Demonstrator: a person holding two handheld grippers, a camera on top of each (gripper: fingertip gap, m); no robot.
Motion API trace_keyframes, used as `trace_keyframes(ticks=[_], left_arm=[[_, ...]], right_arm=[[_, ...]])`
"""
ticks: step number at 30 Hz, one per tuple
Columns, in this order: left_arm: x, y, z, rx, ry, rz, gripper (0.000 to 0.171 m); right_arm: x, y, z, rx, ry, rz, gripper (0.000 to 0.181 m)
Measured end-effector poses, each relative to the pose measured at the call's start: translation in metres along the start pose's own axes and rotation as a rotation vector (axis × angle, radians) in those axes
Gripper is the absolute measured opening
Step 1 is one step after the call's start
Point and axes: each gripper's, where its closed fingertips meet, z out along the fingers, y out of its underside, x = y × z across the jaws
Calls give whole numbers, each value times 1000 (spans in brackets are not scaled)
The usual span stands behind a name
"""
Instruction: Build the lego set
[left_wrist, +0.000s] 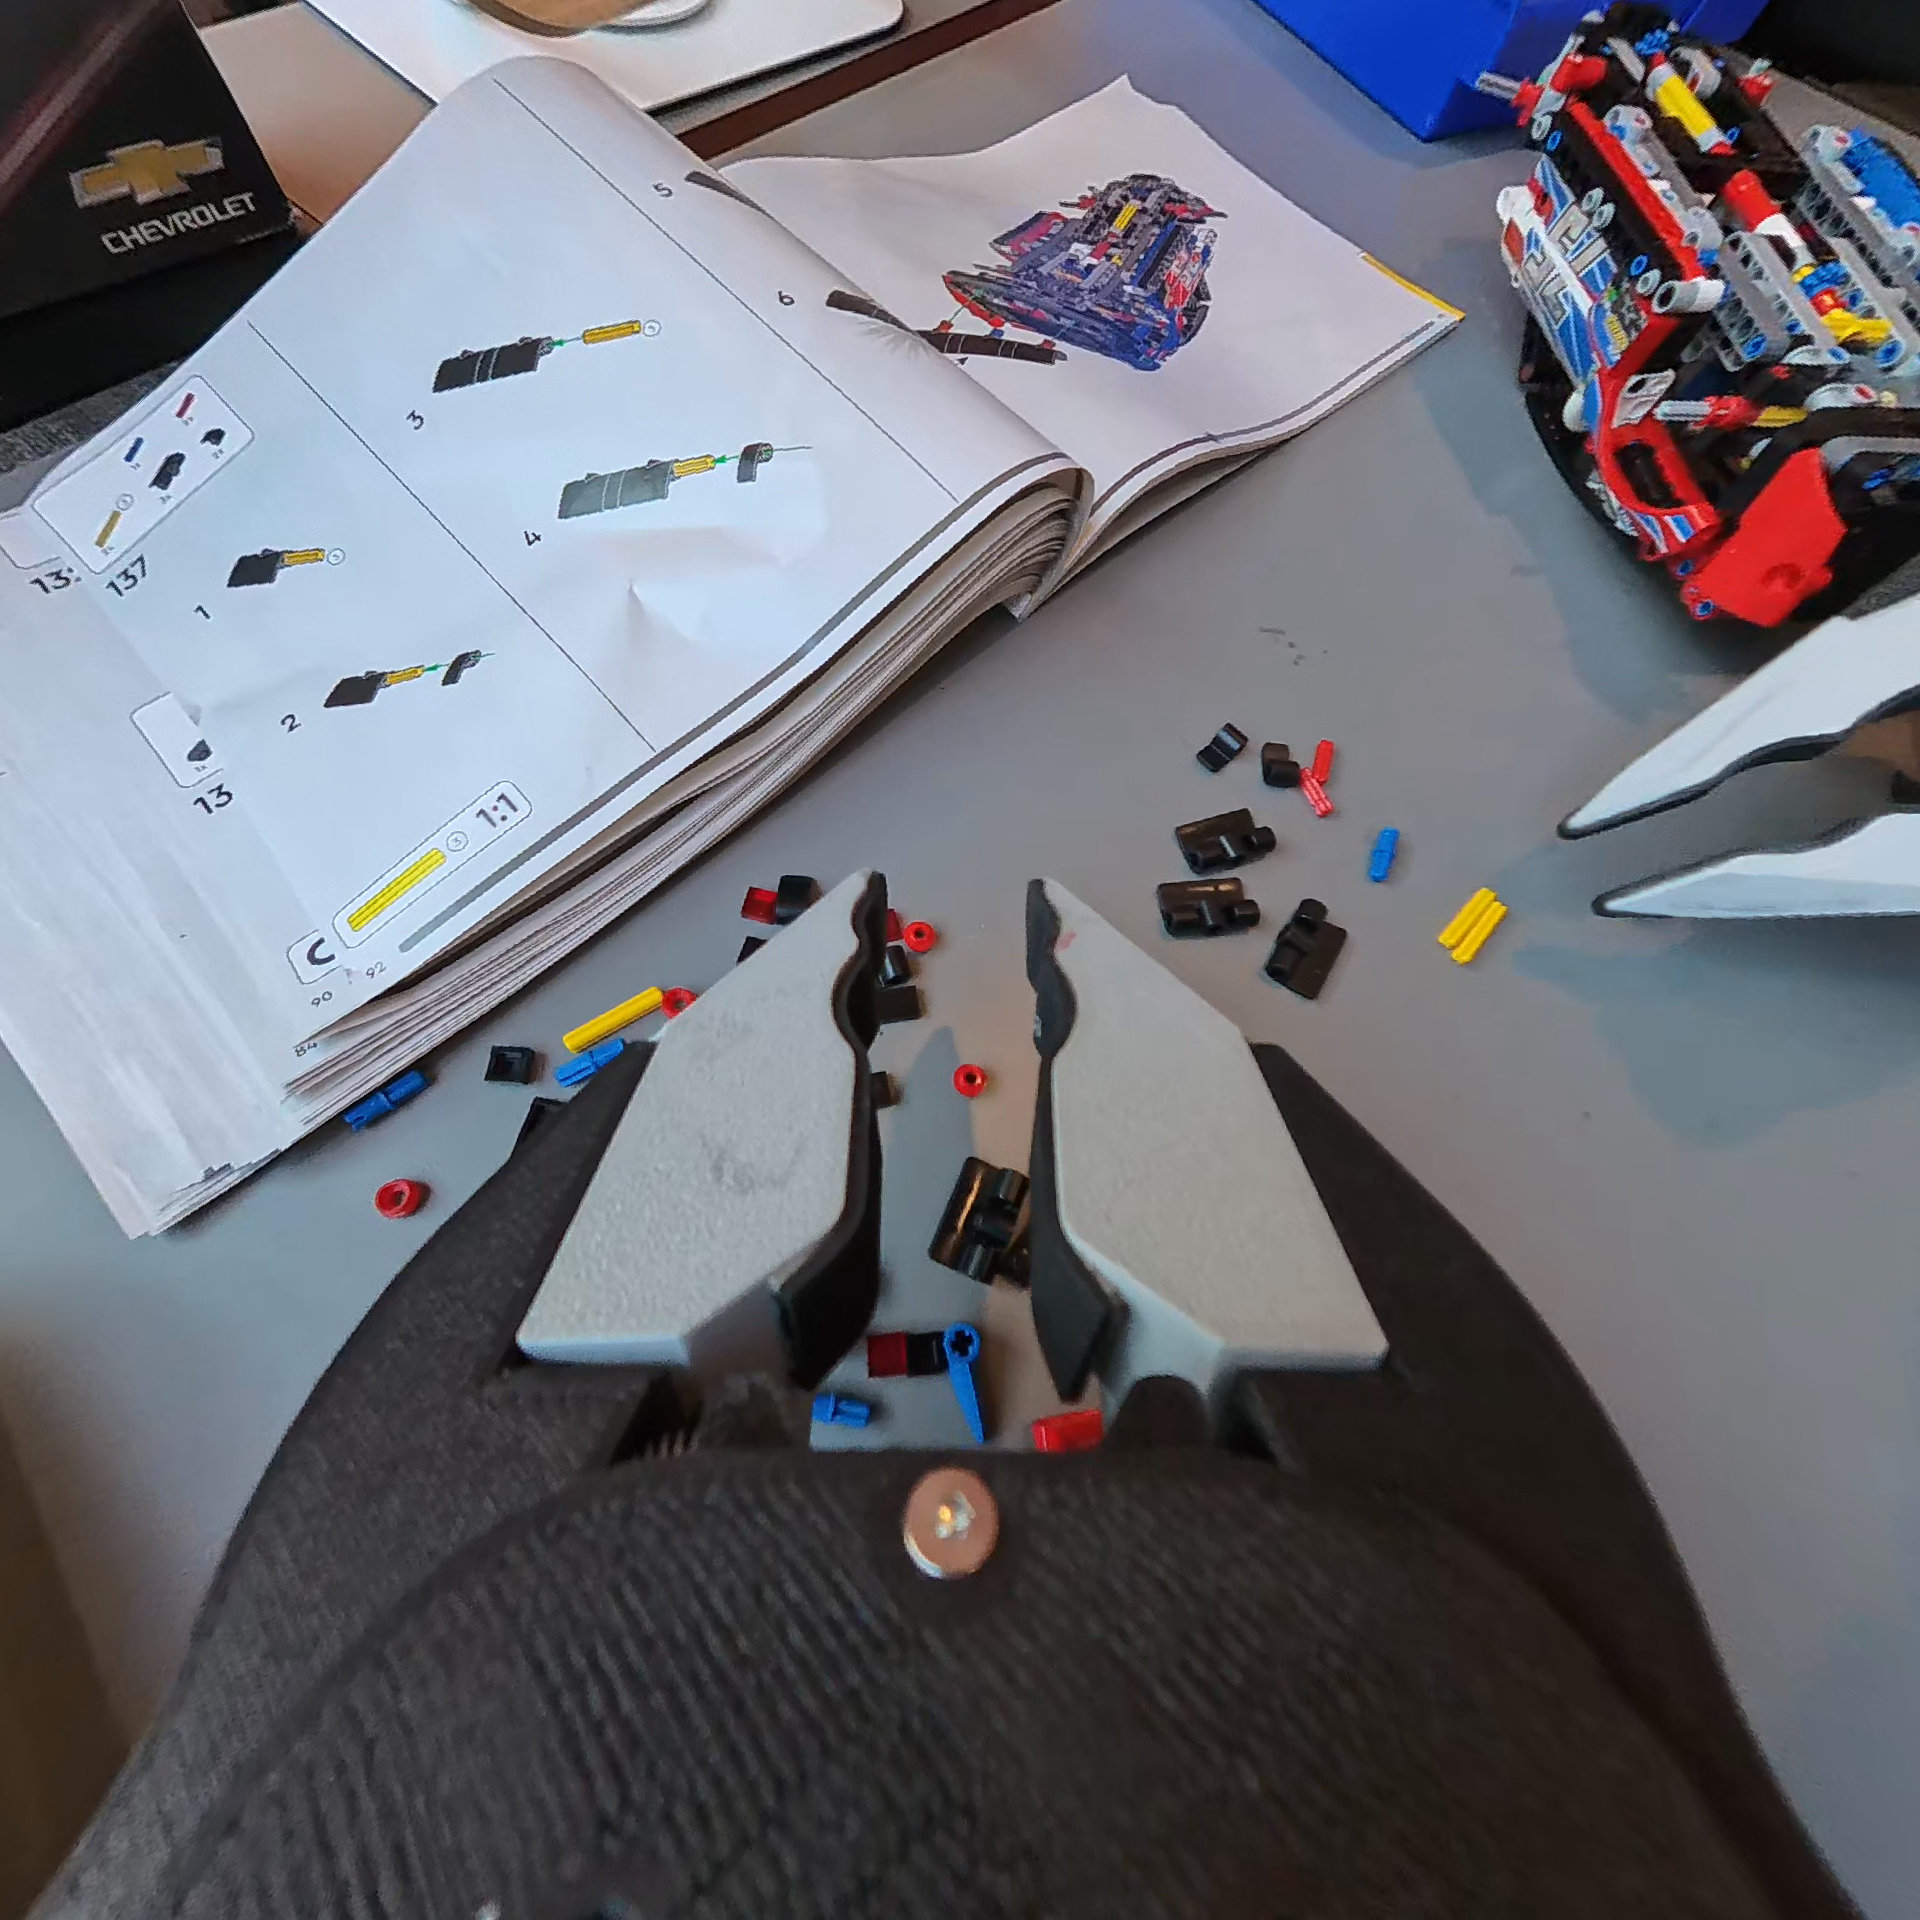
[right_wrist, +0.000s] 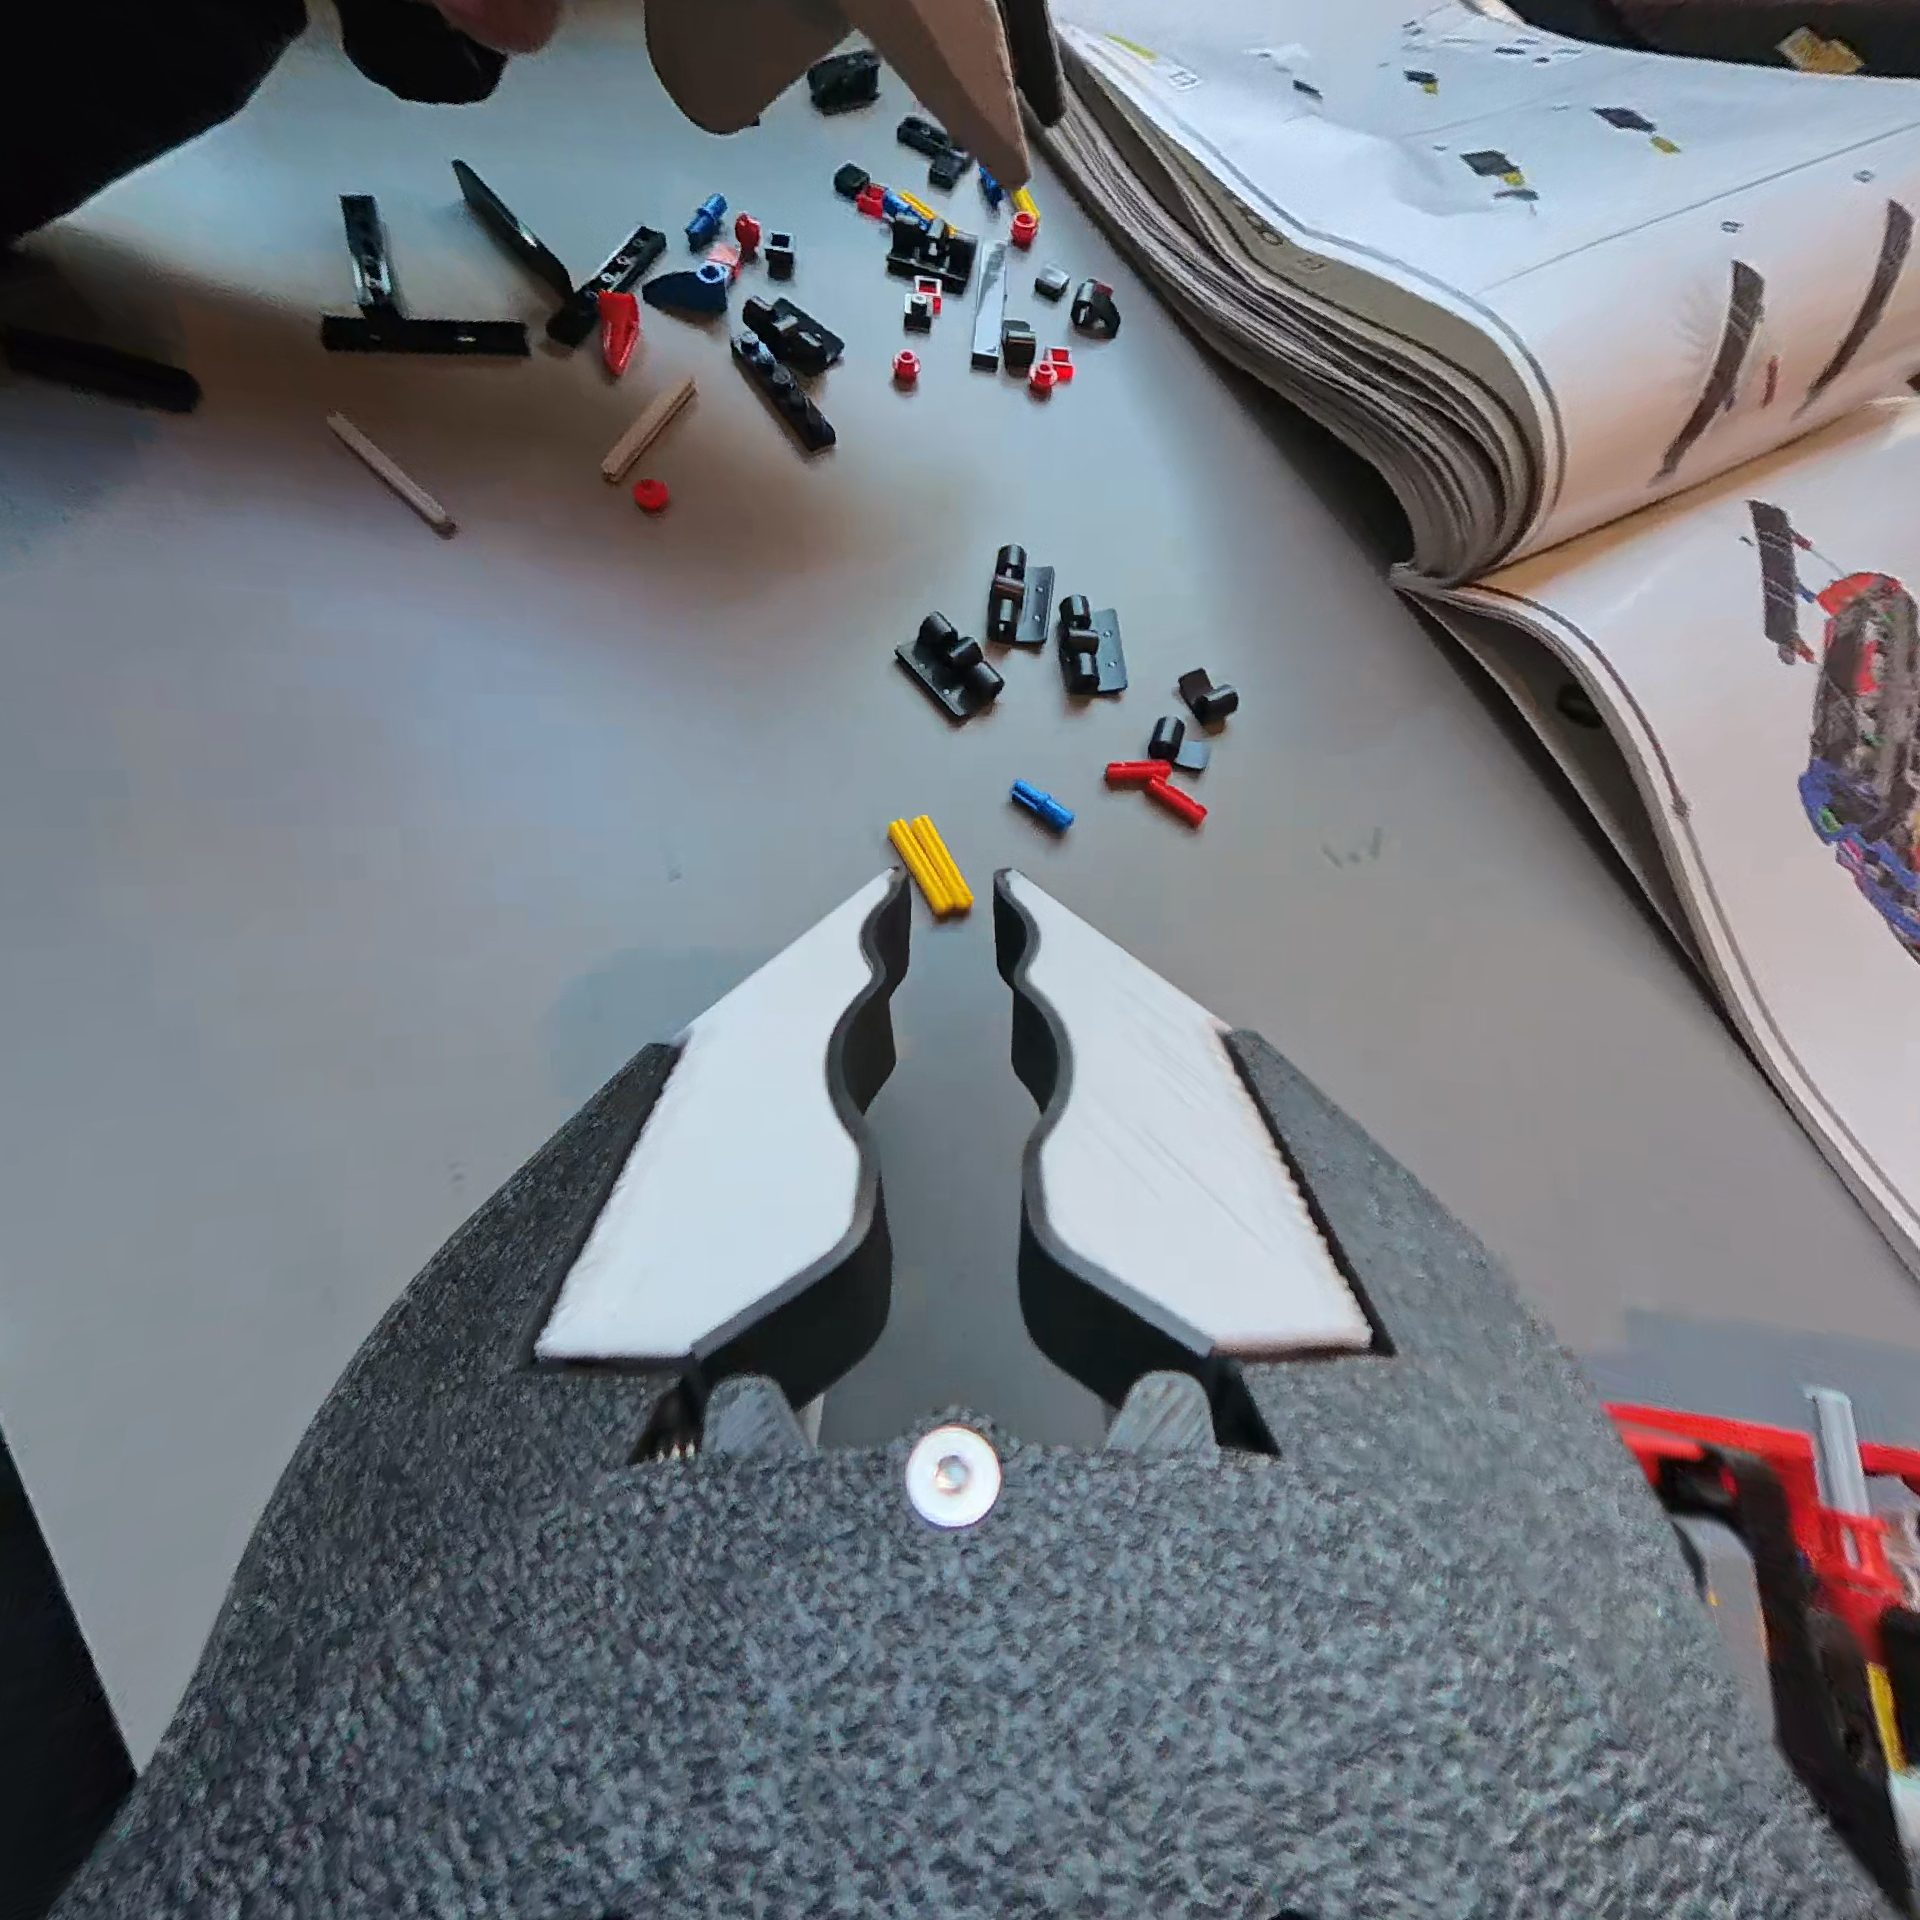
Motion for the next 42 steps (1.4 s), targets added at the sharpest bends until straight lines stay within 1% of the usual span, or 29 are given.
trace_keyframes(ticks=[3,7,9,12,17,20,27,35,42], left_arm=[[-3,0,-2,-6,-13,7,24],[-16,-1,-15,-18,-74,53,24],[-20,-1,-19,-18,-77,41,27],[-24,-1,-19,-9,-71,12,27],[-21,2,-14,-17,-61,23,25],[-22,2,-13,-16,-70,40,19],[-22,-3,-15,32,-42,-5,0],[-14,2,-10,4,-18,20,0],[-10,1,-11,3,-5,34,0]], right_arm=[[-3,-4,7,-20,-35,-7,18],[-12,-12,17,21,-60,-10,19],[-14,-13,23,27,-56,-27,19],[-8,-11,29,3,-25,-35,19],[-2,-15,27,50,-34,14,20],[1,-16,26,58,-21,18,20],[3,-16,26,61,20,-6,19],[5,-17,26,63,30,-4,19],[2,-20,26,80,9,-20,21]])
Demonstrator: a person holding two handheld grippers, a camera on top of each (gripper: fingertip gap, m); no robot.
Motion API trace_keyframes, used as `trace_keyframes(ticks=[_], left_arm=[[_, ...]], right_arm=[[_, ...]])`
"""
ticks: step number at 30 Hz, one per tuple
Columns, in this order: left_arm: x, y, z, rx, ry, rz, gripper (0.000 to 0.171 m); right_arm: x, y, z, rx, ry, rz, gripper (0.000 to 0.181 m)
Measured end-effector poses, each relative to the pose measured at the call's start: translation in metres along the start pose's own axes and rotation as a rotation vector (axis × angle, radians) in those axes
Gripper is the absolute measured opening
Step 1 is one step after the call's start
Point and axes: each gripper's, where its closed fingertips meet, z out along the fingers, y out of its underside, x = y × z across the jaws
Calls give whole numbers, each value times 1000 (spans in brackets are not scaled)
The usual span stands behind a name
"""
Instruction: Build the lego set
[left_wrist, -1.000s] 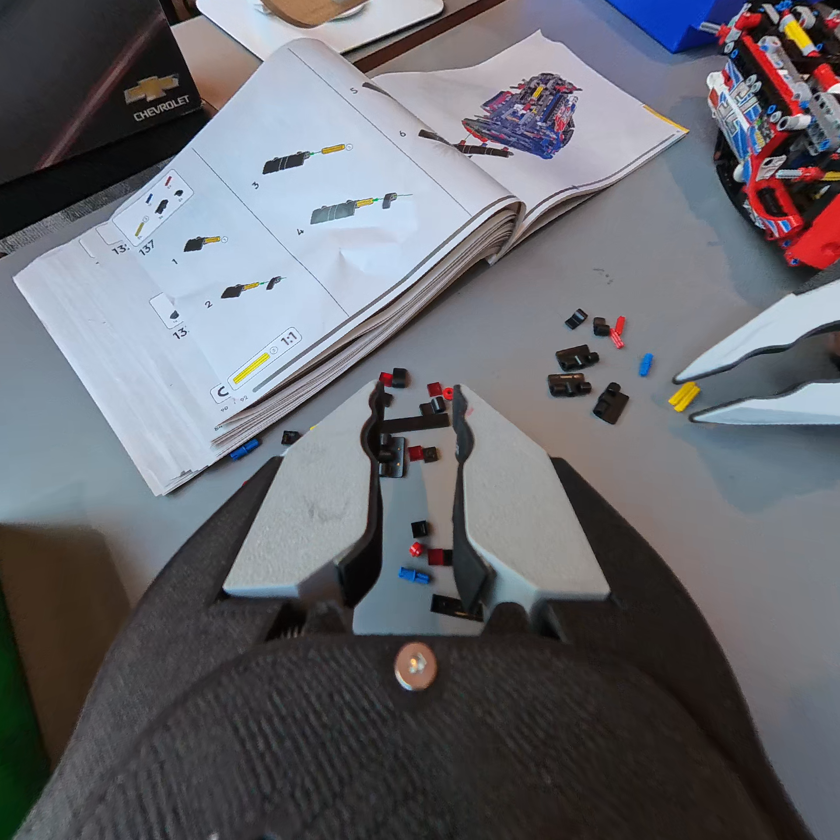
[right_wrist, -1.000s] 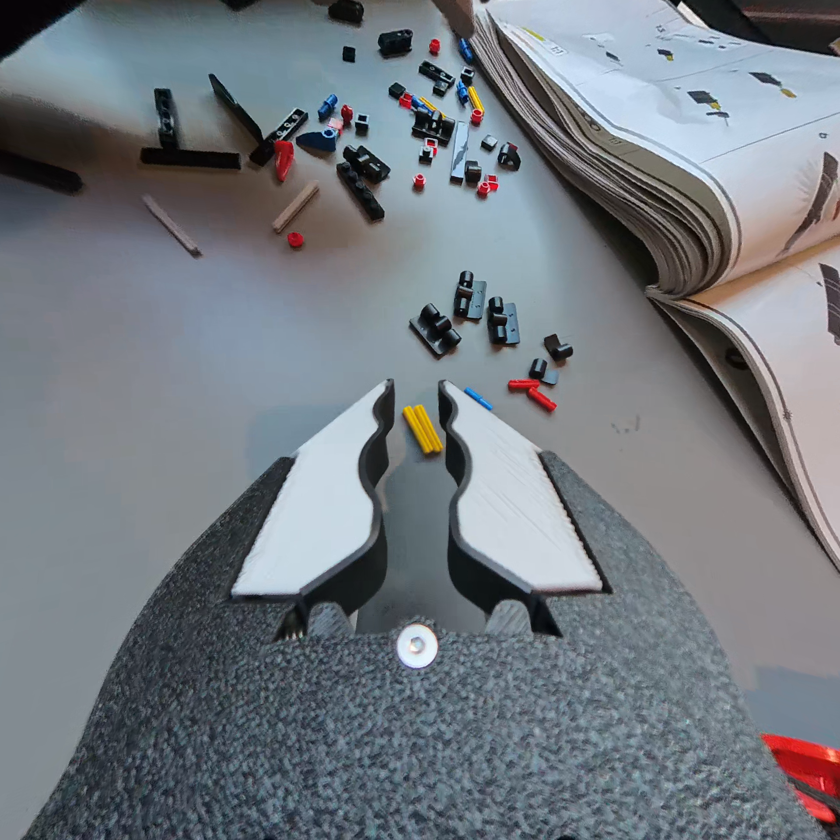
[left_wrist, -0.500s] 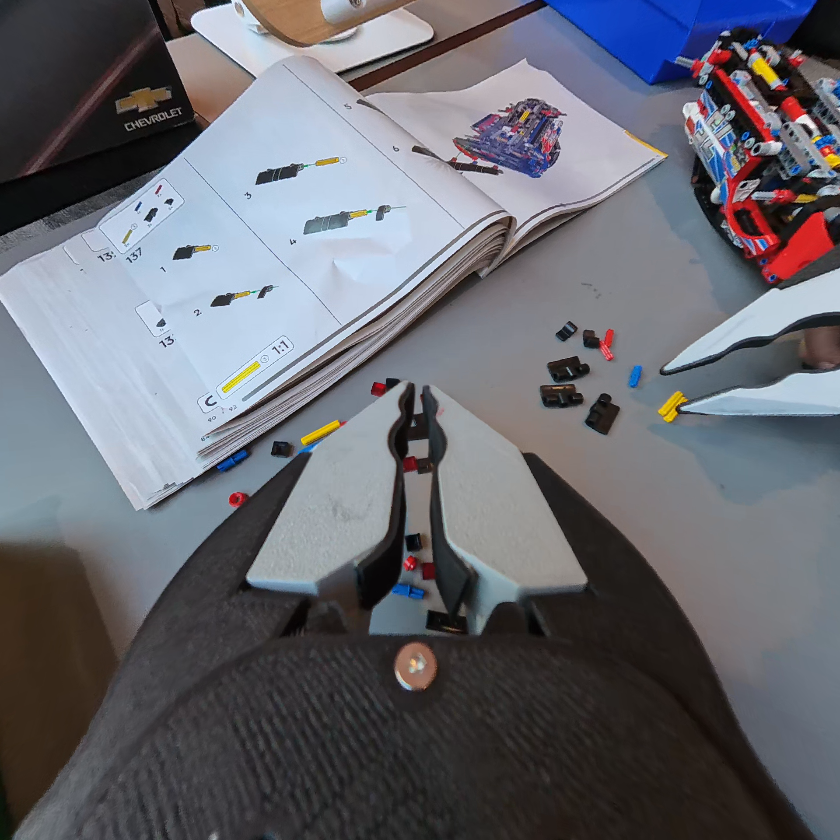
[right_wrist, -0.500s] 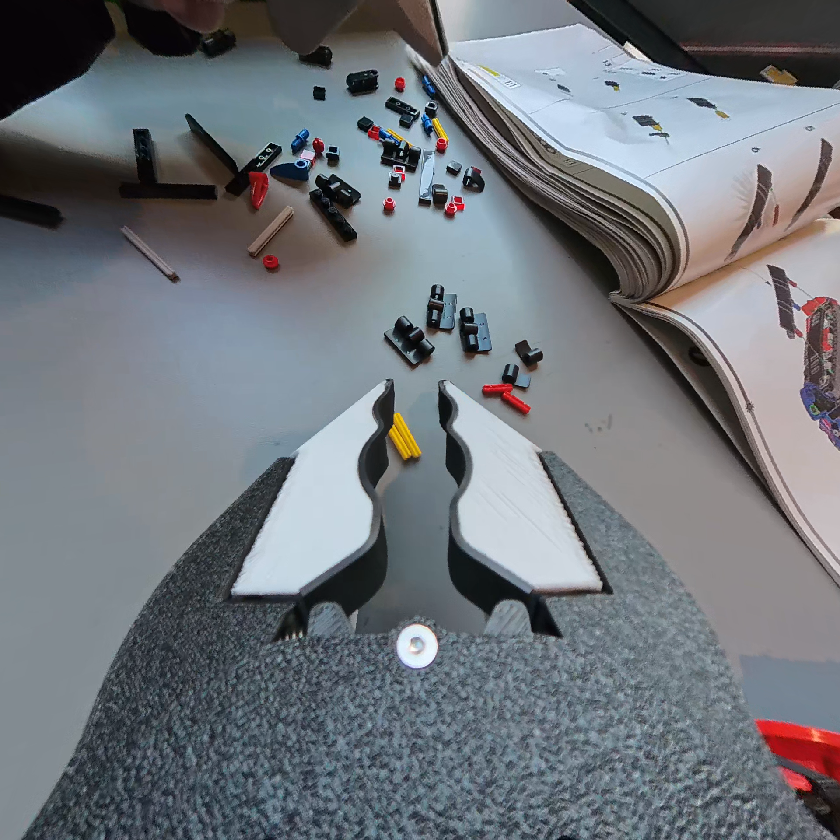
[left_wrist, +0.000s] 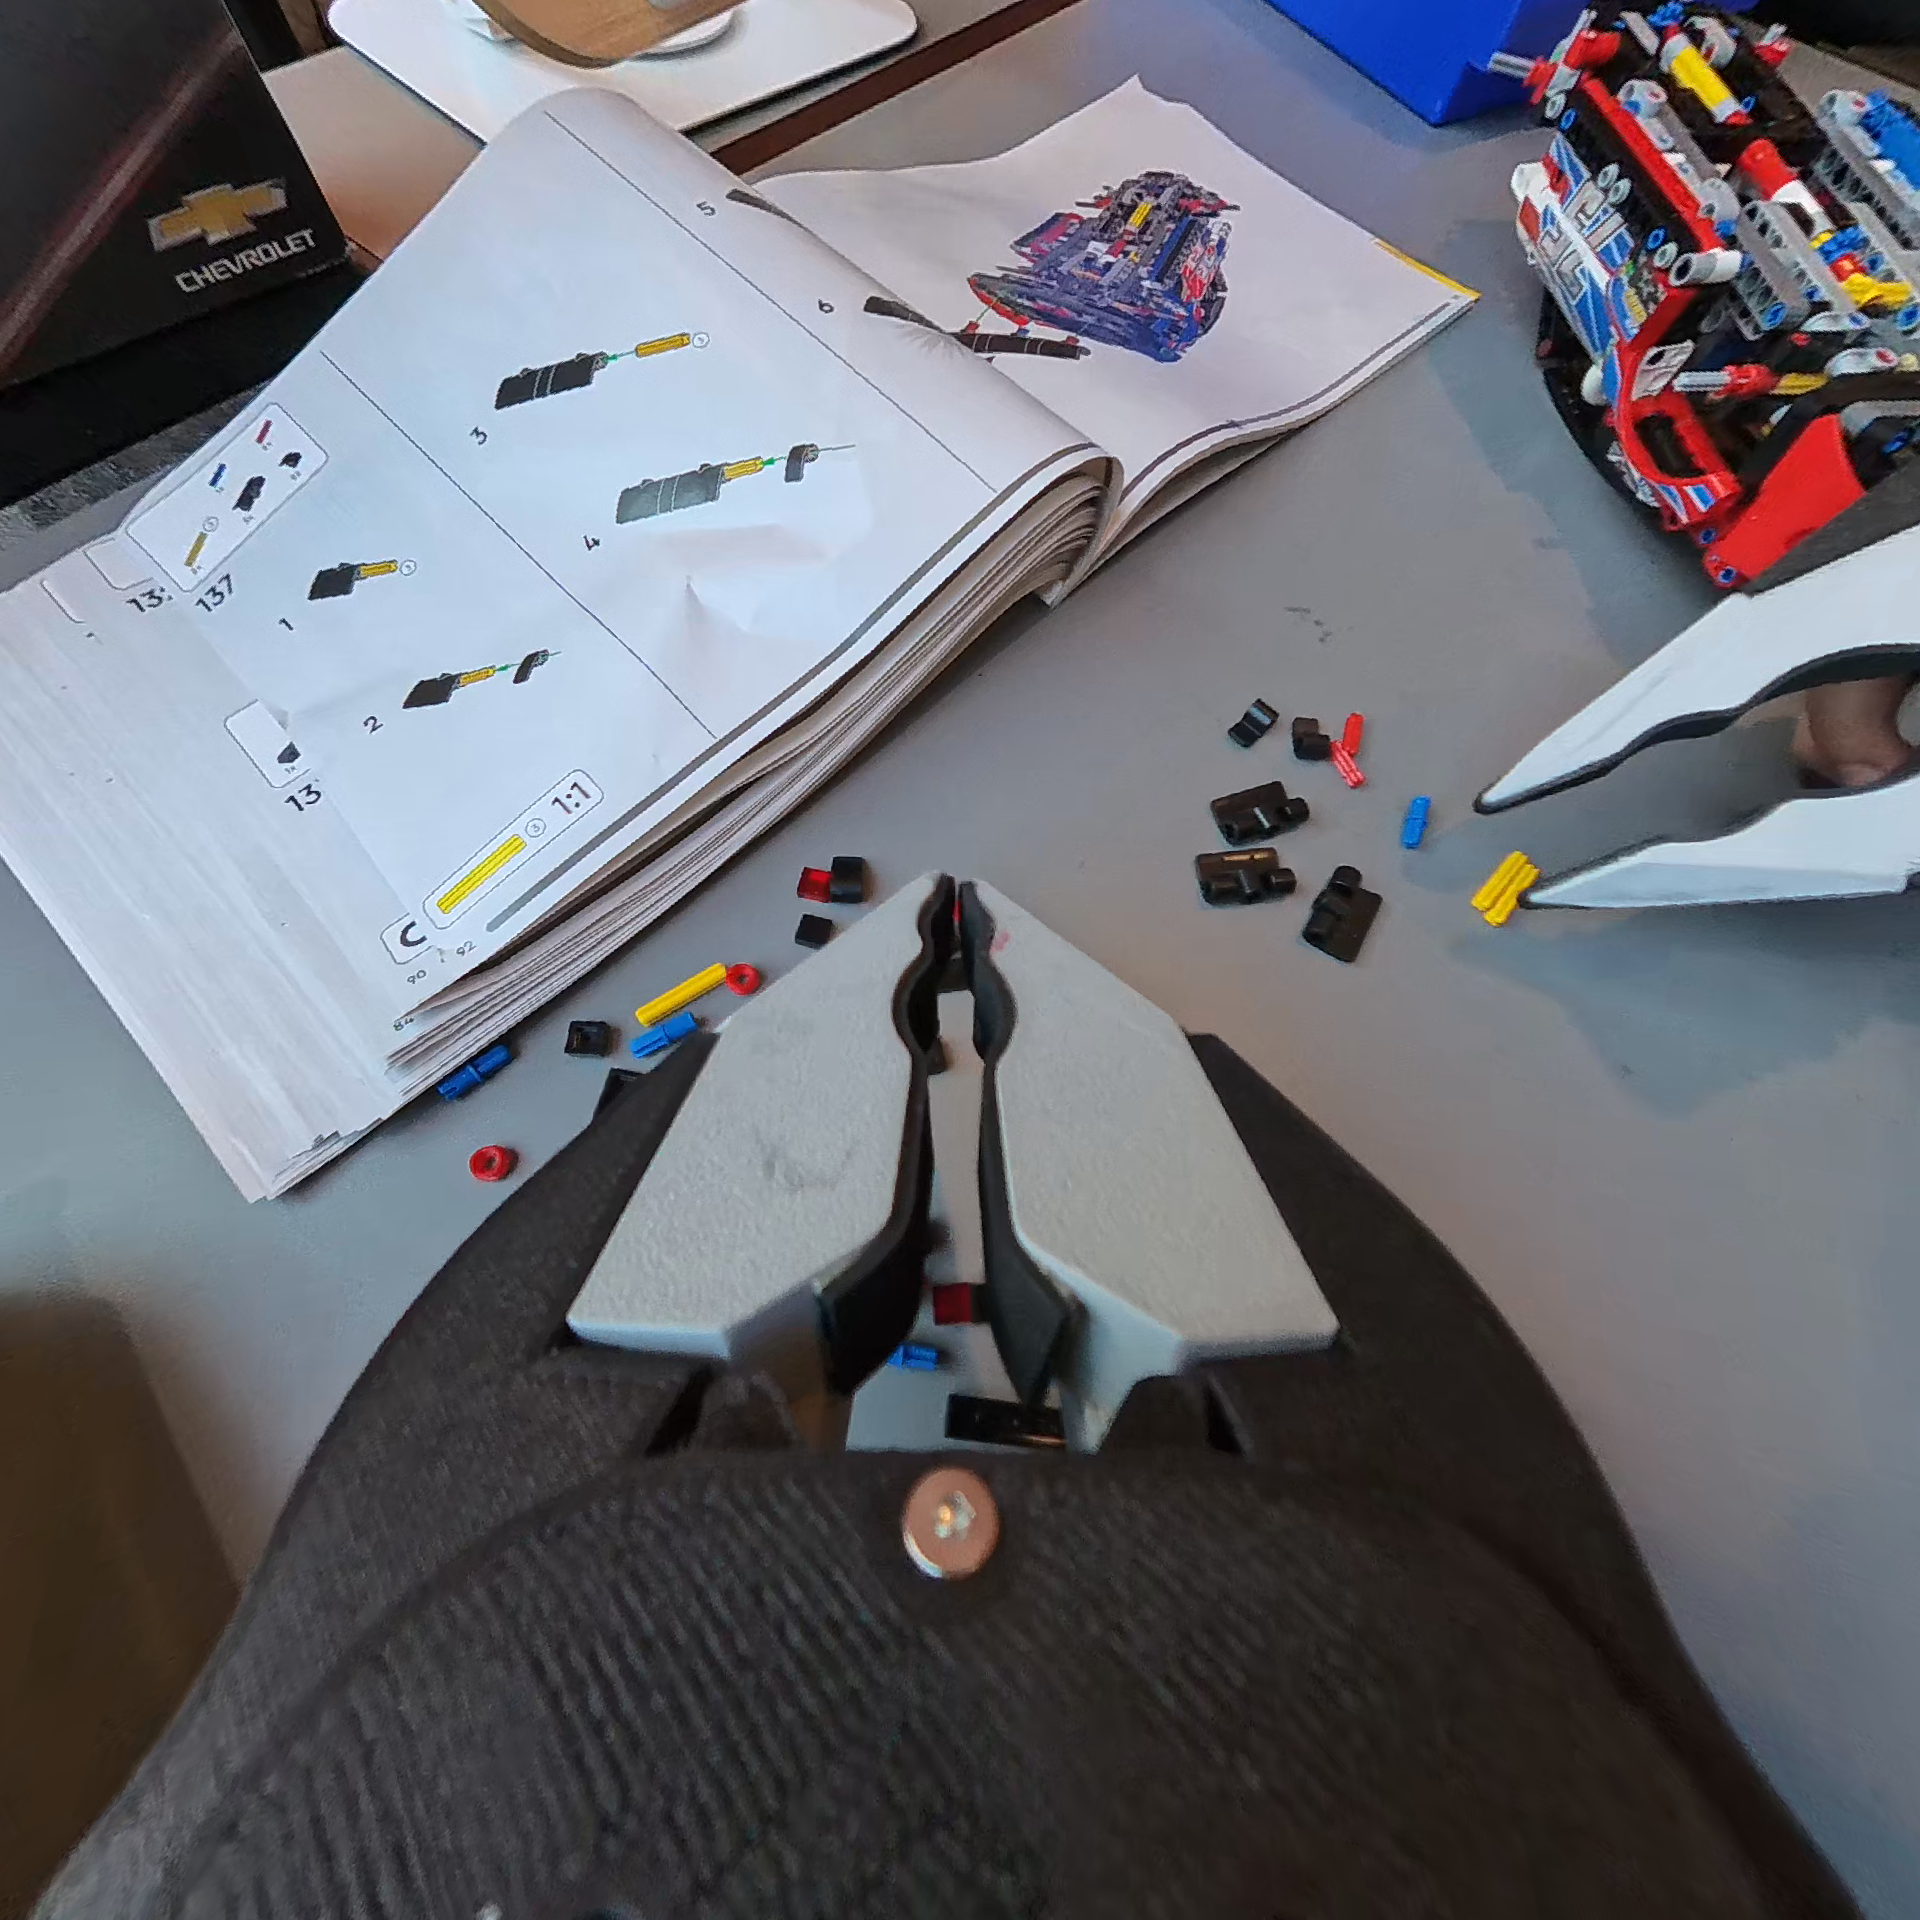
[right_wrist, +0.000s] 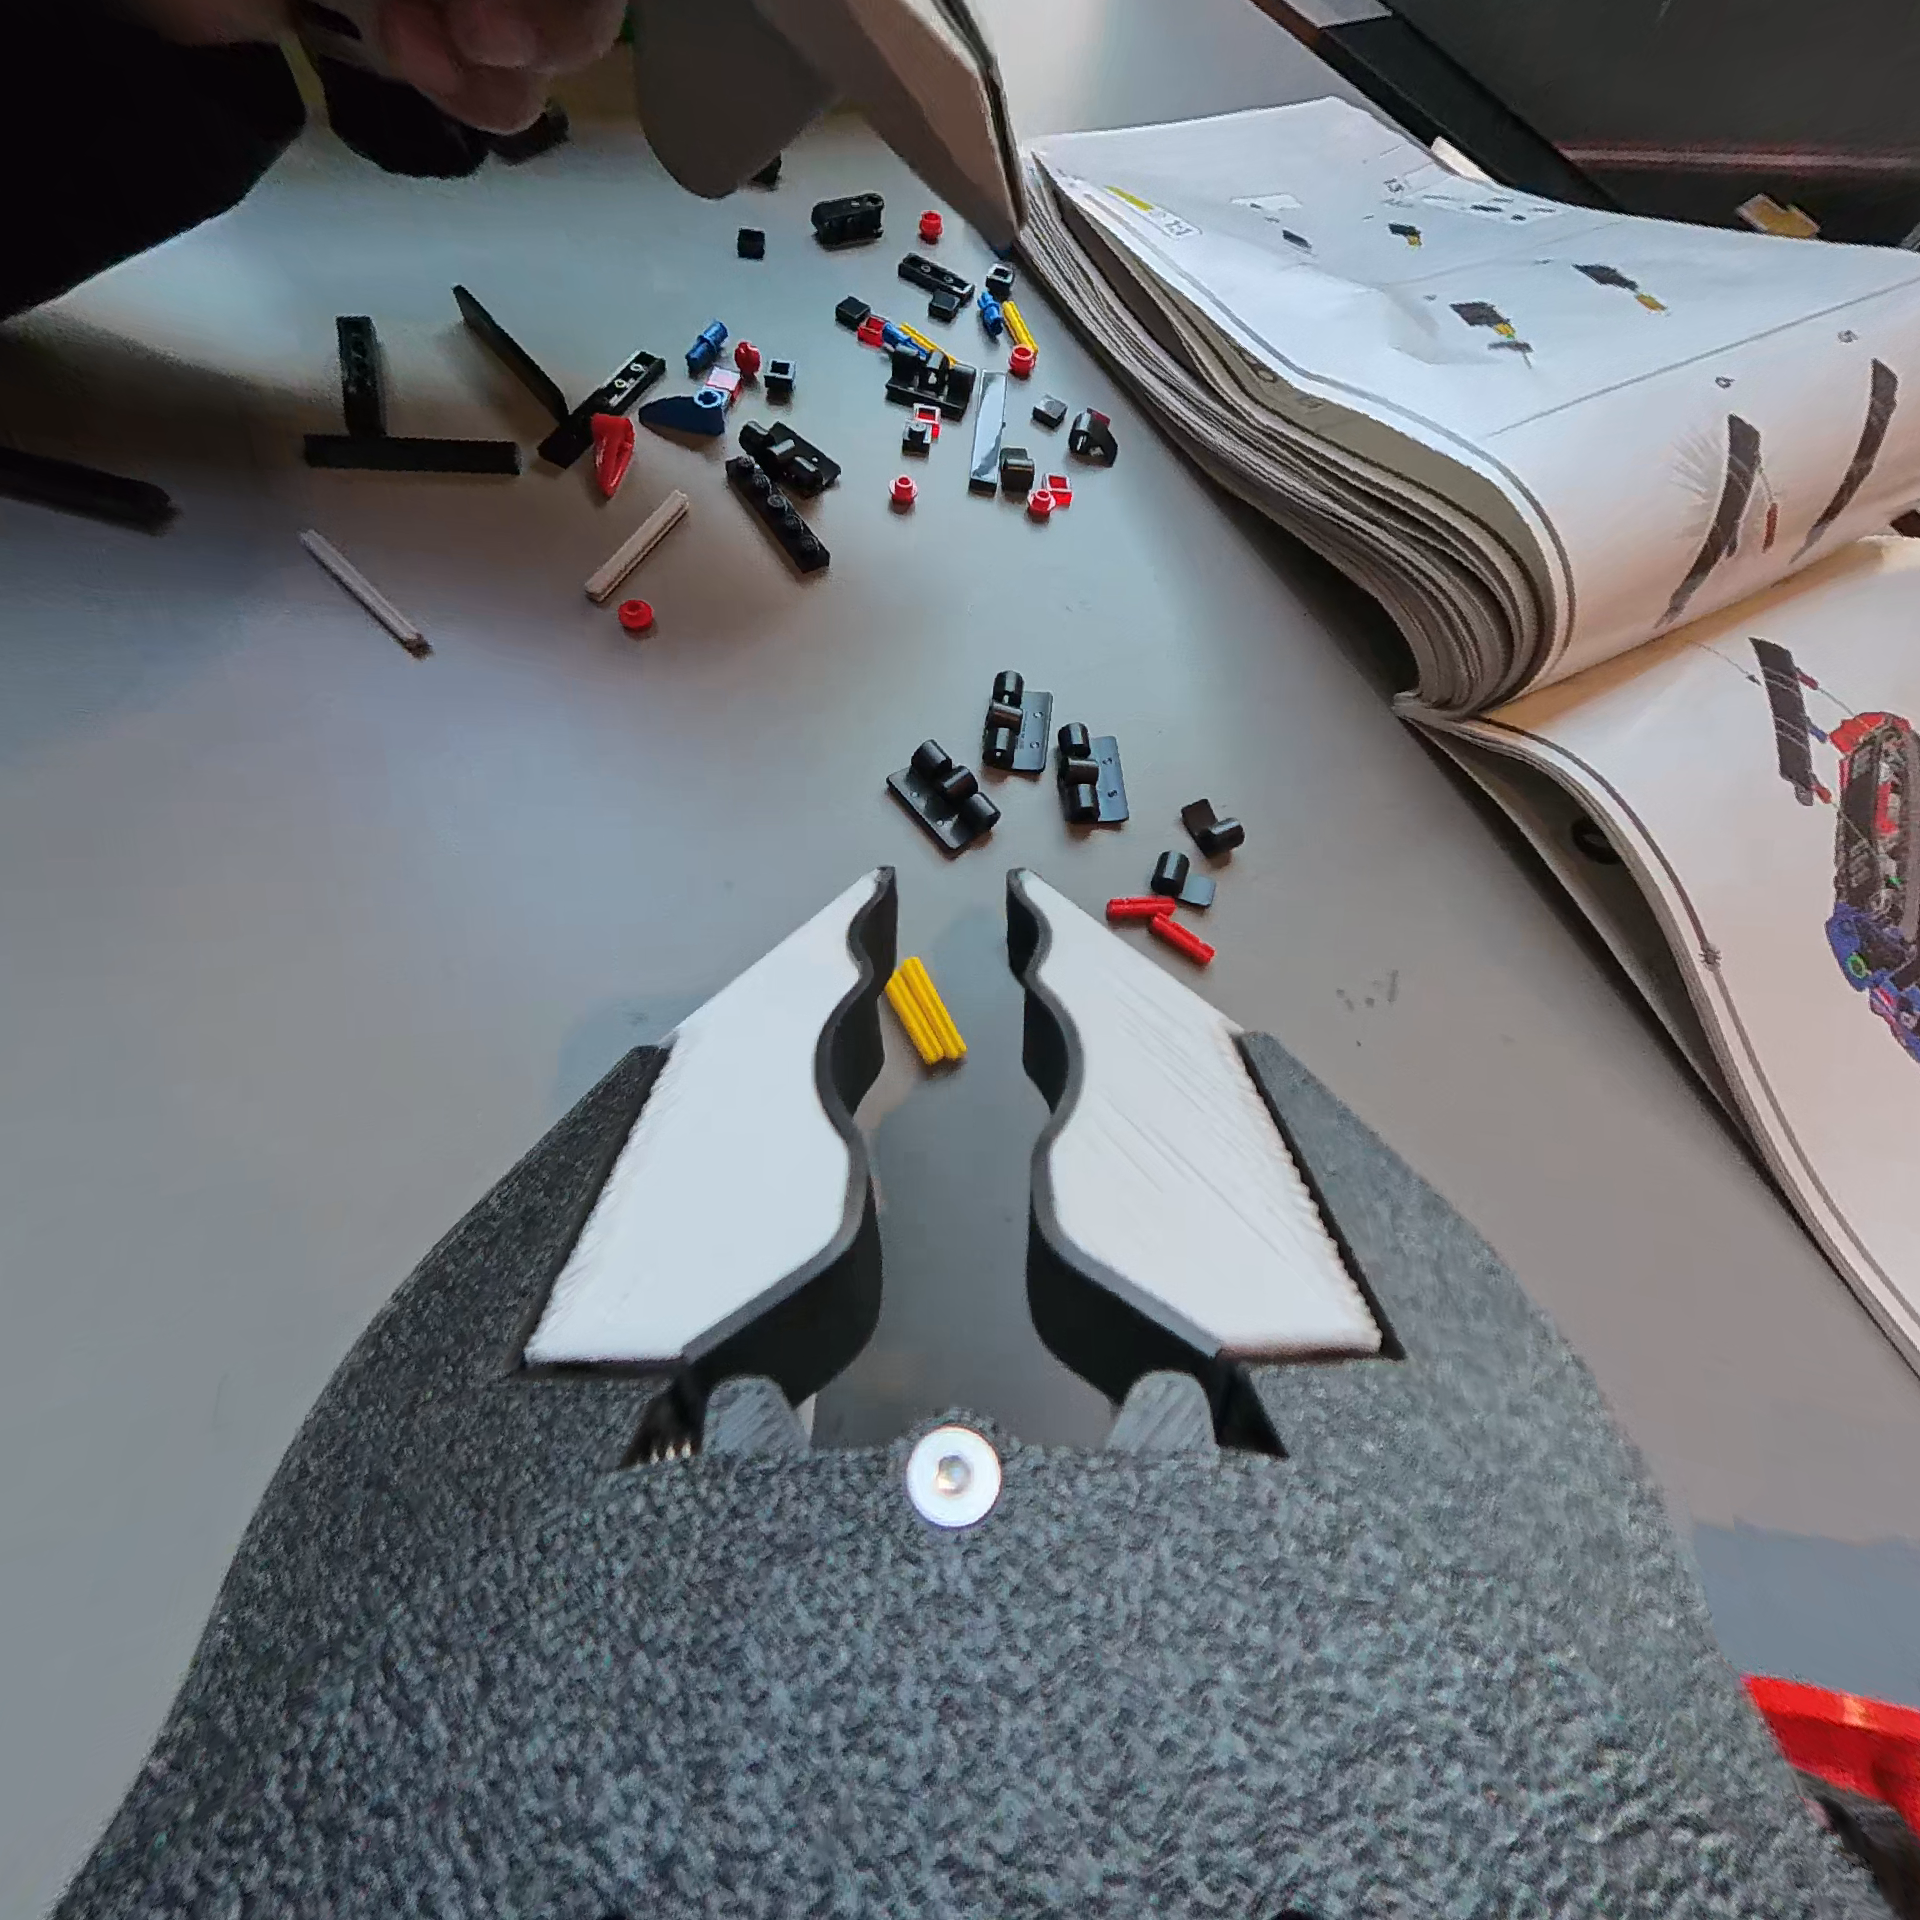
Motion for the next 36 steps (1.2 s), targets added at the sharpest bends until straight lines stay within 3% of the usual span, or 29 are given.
trace_keyframes(ticks=[16,22,30,36], left_arm=[[28,20,11,-127,77,139,0],[28,27,11,-174,66,181,0],[57,37,10,-221,225,177,4],[76,41,9,-231,338,164,13]], right_arm=[[4,-16,33,-165,-51,-191,19],[5,-2,39,-252,-89,-188,19],[-1,0,37,-250,-142,-147,8],[1,-27,21,-62,-27,-320,8]])
